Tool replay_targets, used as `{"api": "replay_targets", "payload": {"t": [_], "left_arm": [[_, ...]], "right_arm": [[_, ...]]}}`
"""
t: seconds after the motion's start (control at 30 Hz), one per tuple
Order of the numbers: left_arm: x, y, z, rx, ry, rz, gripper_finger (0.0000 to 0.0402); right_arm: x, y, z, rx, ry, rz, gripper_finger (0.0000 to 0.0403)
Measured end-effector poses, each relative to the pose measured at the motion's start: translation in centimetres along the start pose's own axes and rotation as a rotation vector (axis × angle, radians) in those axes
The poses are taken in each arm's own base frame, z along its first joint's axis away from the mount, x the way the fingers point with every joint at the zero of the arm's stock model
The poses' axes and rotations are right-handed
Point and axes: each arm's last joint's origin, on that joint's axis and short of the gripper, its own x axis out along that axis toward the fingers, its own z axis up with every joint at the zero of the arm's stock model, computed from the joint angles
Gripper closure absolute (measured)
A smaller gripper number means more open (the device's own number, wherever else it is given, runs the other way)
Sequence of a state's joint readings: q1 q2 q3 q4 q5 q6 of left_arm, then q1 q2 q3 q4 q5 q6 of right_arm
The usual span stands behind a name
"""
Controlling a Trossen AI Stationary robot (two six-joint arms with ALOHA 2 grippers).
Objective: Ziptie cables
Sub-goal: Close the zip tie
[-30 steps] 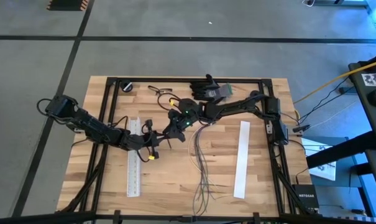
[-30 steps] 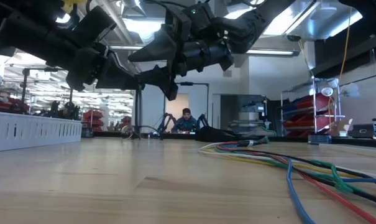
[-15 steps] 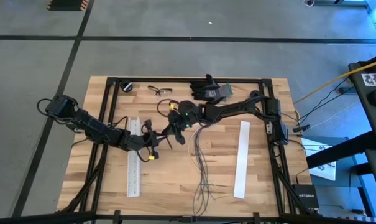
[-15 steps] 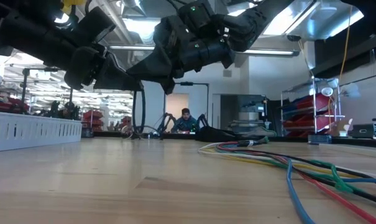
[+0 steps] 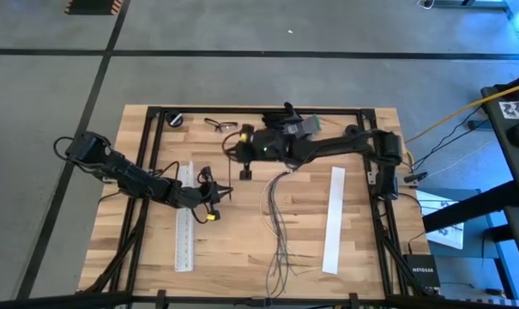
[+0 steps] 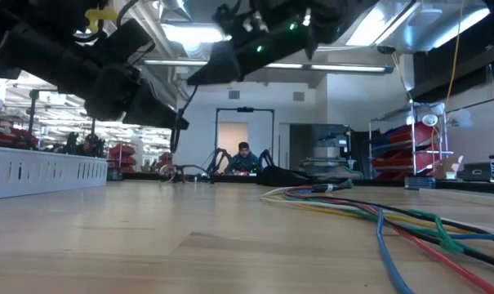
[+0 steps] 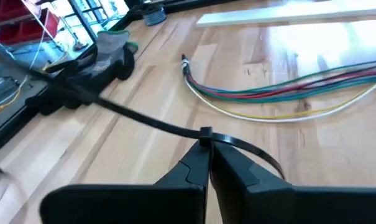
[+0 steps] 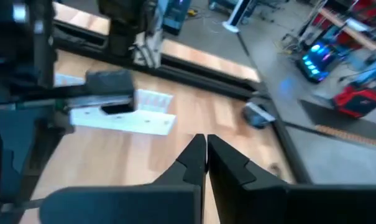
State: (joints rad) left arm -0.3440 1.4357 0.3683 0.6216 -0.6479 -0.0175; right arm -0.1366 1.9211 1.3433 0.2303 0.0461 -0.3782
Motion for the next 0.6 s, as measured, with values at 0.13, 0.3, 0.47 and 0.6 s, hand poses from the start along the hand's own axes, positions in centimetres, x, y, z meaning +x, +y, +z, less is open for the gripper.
{"api": "replay_targets", "payload": {"t": [0.13, 0.3, 0.47, 0.6], "left_arm": [[0.0, 0.0, 0.0, 0.006, 0.001, 0.001, 0.0401], [0.1, 0.3, 0.2, 0.032, -0.016, 0.021, 0.0401], [0.1, 0.3, 0.2, 0.022, -0.018, 0.023, 0.0402], [0.1, 0.3, 0.2, 0.012, -0.018, 0.027, 0.0402]], "right_arm": [[-1.7, -2.2, 0.8, 0.015, 0.011, -0.025, 0.0403], [-2.5, -2.3, 1.1, 0.049, 0.037, -0.004, 0.0399], [-2.5, -2.1, 0.5, 0.104, 0.098, 0.024, 0.0377], [-3.1, -2.0, 0.1, 0.147, 0.171, 0.047, 0.0323]]}}
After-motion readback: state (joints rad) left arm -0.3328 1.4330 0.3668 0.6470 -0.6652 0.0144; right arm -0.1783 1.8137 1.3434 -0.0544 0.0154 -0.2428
